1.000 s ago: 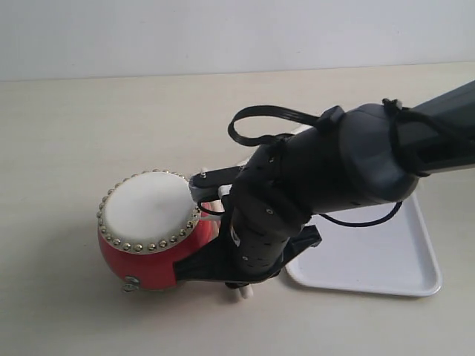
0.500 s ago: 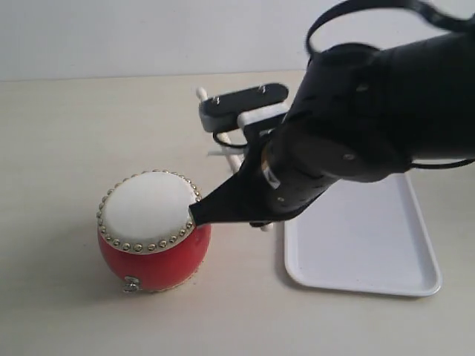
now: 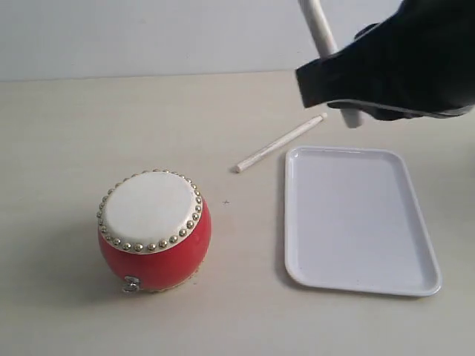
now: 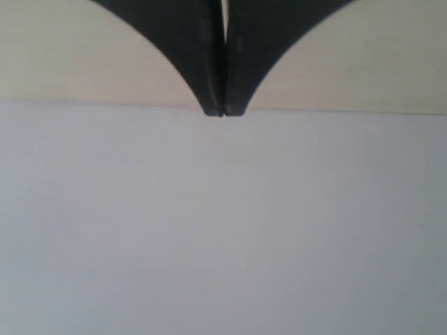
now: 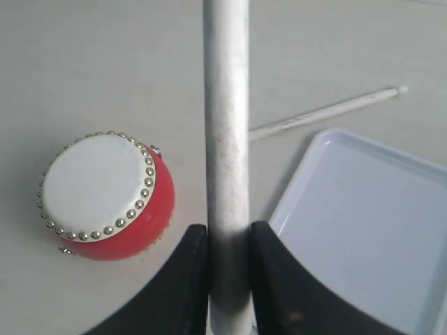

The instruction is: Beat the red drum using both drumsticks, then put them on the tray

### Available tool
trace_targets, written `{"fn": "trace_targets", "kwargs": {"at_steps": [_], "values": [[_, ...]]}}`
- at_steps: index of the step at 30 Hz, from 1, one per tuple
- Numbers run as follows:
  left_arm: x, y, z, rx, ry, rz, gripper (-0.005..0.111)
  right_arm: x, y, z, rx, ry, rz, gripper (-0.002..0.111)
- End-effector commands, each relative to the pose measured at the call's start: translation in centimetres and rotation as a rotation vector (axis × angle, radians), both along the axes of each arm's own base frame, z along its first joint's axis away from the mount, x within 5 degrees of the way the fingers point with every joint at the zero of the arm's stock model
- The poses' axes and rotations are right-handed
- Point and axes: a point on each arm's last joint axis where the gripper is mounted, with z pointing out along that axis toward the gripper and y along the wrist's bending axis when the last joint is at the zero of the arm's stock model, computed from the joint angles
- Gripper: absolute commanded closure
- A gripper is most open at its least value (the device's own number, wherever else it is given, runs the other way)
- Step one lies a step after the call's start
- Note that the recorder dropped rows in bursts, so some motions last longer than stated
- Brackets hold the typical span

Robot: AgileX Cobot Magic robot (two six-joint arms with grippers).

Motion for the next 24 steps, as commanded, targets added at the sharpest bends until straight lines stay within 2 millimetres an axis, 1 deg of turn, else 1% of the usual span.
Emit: {"fn": "trace_targets", "kwargs": {"at_steps": [1,2,3,4,5,6,7,9,11,13,15,20,24], "values": [[9.2,-4.4,1.9,0.175,0.287,-0.356,0.107,-1.4,-2.2,1.1,-0.019,-0.01,-0.008,0.108],[12.3,-6.2,1.0,0.192,0.385,-0.505,0.107,-1.7,-2.7,1.1,-0.009,-0.014,-0.008,0.108],[14.4,-7.3,0.6,0.198,0.421,-0.573,0.107,-2.0,-3.0,1.0,-0.005,-0.015,-0.008,0.108],[16.5,-8.8,-0.1,0.241,0.473,-0.664,0.107,-2.4,-3.6,0.6,0.002,-0.011,-0.014,0.108],[17.9,-9.8,-1.4,0.285,0.52,-0.721,0.107,-2.7,-3.9,0.1,0.01,0.002,-0.026,0.108],[19.5,-11.3,-2.8,0.328,0.545,-0.78,0.107,-3.2,-4.6,-0.4,0.023,0.012,-0.042,0.108],[20.1,-12.2,-3.7,0.349,0.557,-0.809,0.107,-3.4,-4.9,-0.8,0.029,0.02,-0.052,0.108],[20.9,-14.0,-5.8,0.416,0.591,-0.865,0.107,-3.9,-5.6,-1.6,0.041,0.035,-0.072,0.108],[21.2,-15.5,-8.0,0.479,0.65,-0.9,0.107,-4.2,-6.0,-2.3,0.045,0.047,-0.085,0.108],[21.2,-17.2,-10.2,0.548,0.723,-0.937,0.107,-4.4,-6.4,-2.9,0.042,0.05,-0.096,0.108],[21.1,-18.9,-12.3,0.575,0.773,-0.979,0.107,-4.6,-6.7,-3.5,0.037,0.052,-0.1,0.108],[20.6,-22.4,-15.8,0.579,0.833,-1.057,0.107,-4.4,-6.3,-4.7,0.059,0.048,-0.088,0.108],[20.4,-23.9,-17.6,0.566,0.859,-1.072,0.107,-4.4,-6.0,-5.4,0.094,0.045,-0.081,0.108]]}}
